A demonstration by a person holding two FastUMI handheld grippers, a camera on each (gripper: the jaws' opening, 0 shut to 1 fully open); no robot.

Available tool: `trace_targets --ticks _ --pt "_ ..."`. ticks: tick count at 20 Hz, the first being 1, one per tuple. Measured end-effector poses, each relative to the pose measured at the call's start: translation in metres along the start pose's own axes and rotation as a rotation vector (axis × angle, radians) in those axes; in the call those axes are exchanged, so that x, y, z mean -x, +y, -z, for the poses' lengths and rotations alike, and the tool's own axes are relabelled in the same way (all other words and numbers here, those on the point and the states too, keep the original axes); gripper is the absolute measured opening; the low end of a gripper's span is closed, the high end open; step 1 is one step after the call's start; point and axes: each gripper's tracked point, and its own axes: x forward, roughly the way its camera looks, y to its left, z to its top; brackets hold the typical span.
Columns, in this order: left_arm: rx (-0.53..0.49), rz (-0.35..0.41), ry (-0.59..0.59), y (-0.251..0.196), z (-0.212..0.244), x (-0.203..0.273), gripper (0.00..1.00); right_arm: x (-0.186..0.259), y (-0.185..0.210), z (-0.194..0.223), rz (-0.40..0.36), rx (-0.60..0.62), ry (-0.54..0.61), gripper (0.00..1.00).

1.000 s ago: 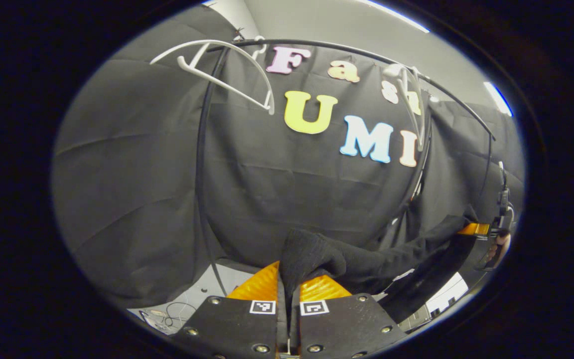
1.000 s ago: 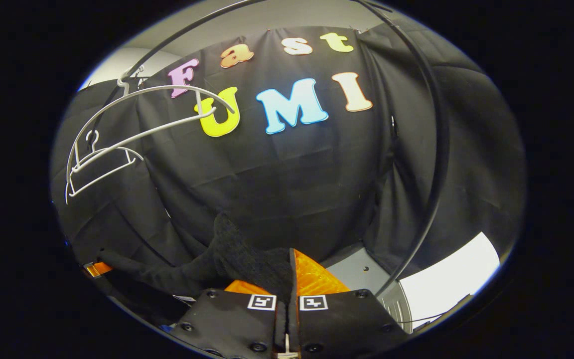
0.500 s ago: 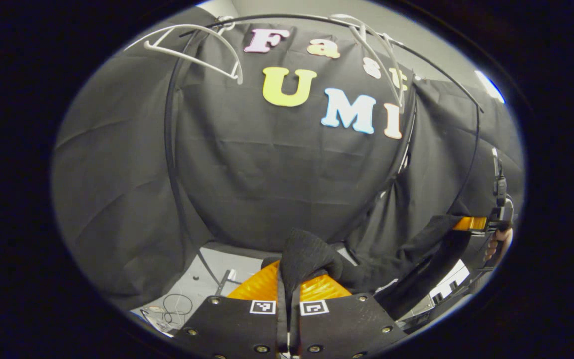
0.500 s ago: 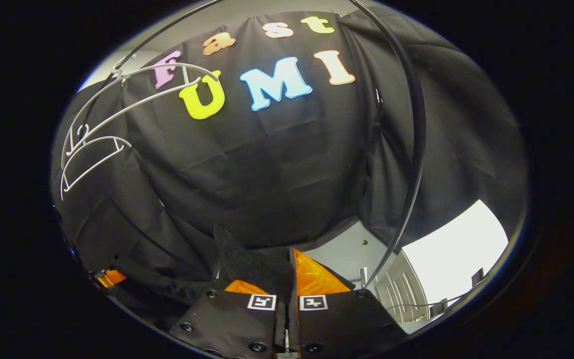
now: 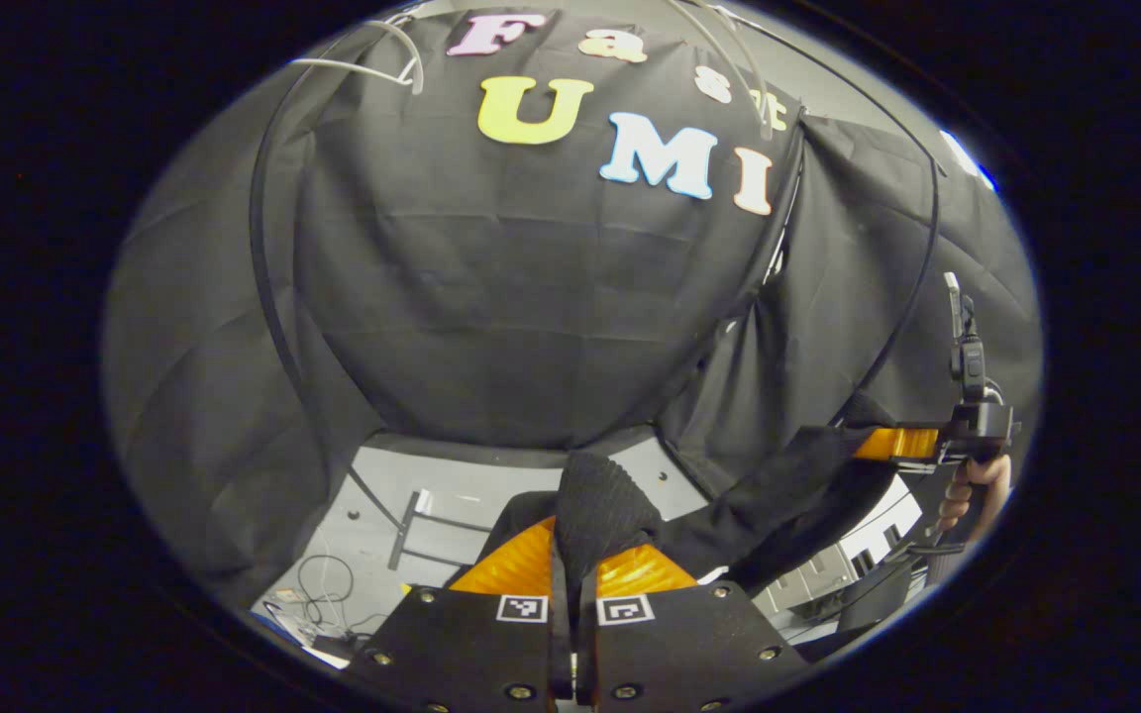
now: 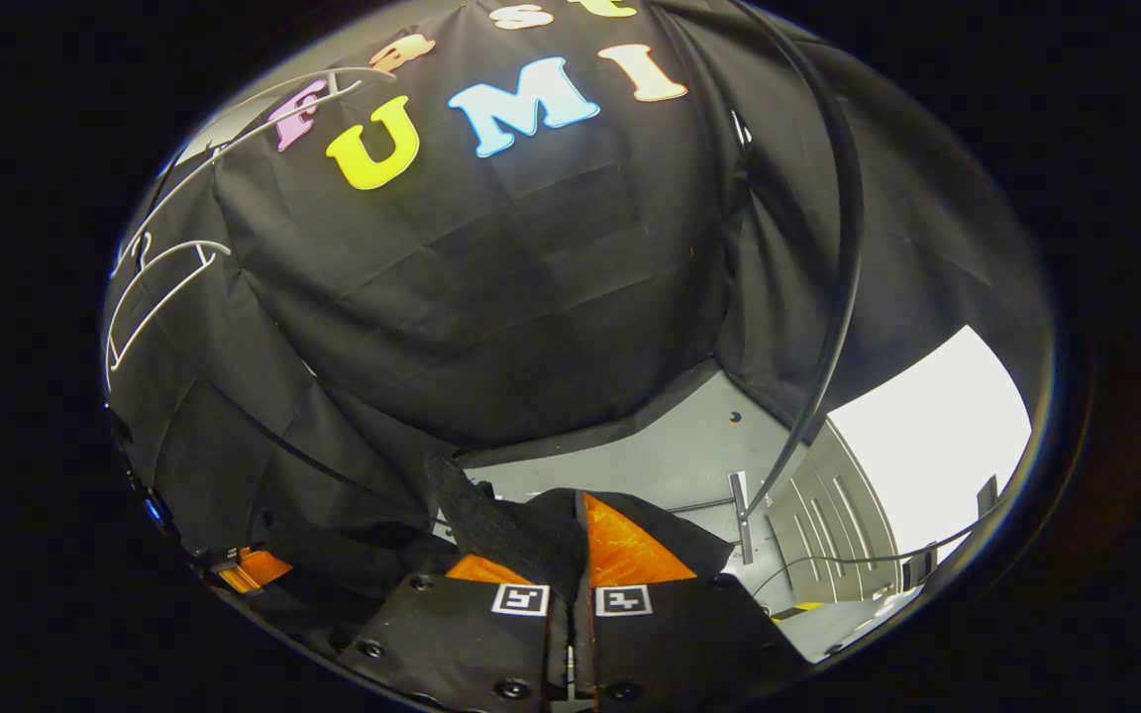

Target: Grasp the clothes on the hanger with both hands and then place them into the laundry hamper below.

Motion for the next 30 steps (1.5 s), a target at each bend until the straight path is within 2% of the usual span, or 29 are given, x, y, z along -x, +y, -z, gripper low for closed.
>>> trace_targets --ticks 8,14,15,16,20,21,22,23,24,26,27,29,30 --pt "-0.091 0.010 0.098 0.001 0.058 -0.061 0.04 -0.033 -0.027 0.046 0.062 0.018 0.055 0.04" --pt "-0.064 -0.009 0.112 0.004 0.063 -0.079 0.04 -0.035 -0.044 0.066 0.097 0.018 0.098 0.06" --pt "-0.068 -0.011 0.116 0.006 0.063 -0.079 0.04 -0.034 -0.045 0.069 0.097 0.021 0.105 0.02" --pt "-0.071 -0.013 0.119 0.004 0.064 -0.079 0.04 -0.035 -0.044 0.072 0.093 0.023 0.114 0.07" --pt "-0.075 -0.020 0.128 0.003 0.065 -0.081 0.04 -0.032 -0.045 0.078 0.084 0.021 0.137 0.10" --pt "-0.081 -0.021 0.129 0.002 0.066 -0.082 0.04 -0.032 -0.047 0.079 0.092 0.016 0.145 0.10" --pt "-0.087 -0.023 0.133 0.001 0.068 -0.081 0.06 -0.033 -0.047 0.082 0.088 0.008 0.151 0.06" --pt "-0.093 -0.030 0.142 0.002 0.070 -0.081 0.03 -0.032 -0.048 0.083 0.090 0.002 0.154 0.10" --pt "-0.100 -0.039 0.149 0.003 0.071 -0.082 0.08 -0.032 -0.043 0.084 0.070 -0.006 0.159 0.21" --pt "-0.102 -0.036 0.172 0.002 0.078 -0.084 0.11 -0.031 -0.040 0.088 0.057 0.000 0.173 0.47" --pt "-0.103 -0.027 0.183 0.001 0.082 -0.084 0.30 -0.030 -0.036 0.089 0.039 0.004 0.175 0.57" --pt "-0.120 -0.016 0.180 0.001 0.082 -0.079 0.68 -0.026 -0.034 0.083 0.041 0.022 0.179 1.00" --pt "-0.137 -0.026 0.171 0.003 0.076 -0.075 0.87 -0.024 -0.035 0.087 0.042 0.033 0.177 0.94"
